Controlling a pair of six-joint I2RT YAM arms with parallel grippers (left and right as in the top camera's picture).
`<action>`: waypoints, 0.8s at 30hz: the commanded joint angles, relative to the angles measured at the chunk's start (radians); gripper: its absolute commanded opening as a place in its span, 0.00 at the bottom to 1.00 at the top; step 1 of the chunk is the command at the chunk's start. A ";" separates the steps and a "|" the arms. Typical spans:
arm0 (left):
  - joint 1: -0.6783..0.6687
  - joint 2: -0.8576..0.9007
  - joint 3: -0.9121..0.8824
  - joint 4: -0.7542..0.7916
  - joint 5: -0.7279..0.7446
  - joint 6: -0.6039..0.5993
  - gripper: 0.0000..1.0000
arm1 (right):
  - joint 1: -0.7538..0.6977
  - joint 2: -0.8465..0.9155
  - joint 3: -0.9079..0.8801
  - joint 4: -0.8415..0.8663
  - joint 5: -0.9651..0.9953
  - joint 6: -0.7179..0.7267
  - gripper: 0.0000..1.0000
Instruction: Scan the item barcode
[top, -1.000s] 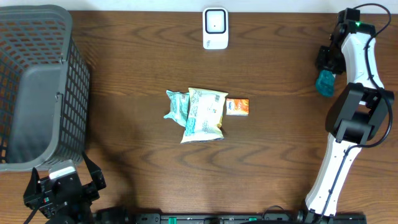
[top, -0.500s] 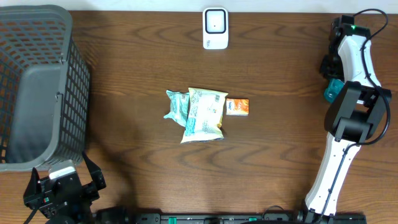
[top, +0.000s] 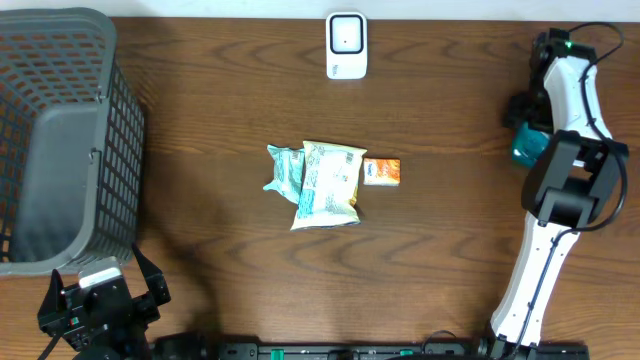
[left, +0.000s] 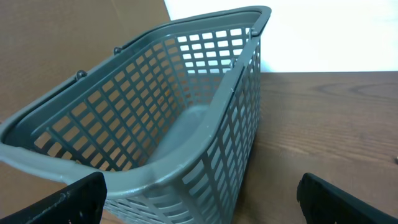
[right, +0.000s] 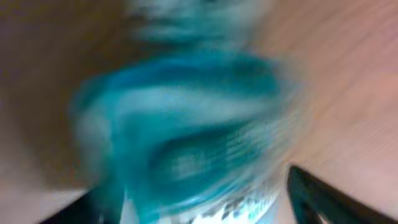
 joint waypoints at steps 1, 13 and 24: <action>-0.004 0.001 -0.003 0.003 0.010 -0.009 0.98 | 0.032 0.131 -0.003 -0.050 -0.204 0.008 0.91; -0.004 0.001 -0.003 0.003 0.010 -0.009 0.98 | -0.031 0.132 -0.028 -0.103 -0.263 0.051 0.89; -0.004 0.001 -0.003 0.003 0.010 -0.009 0.98 | -0.022 0.132 -0.220 0.059 -0.253 0.103 0.58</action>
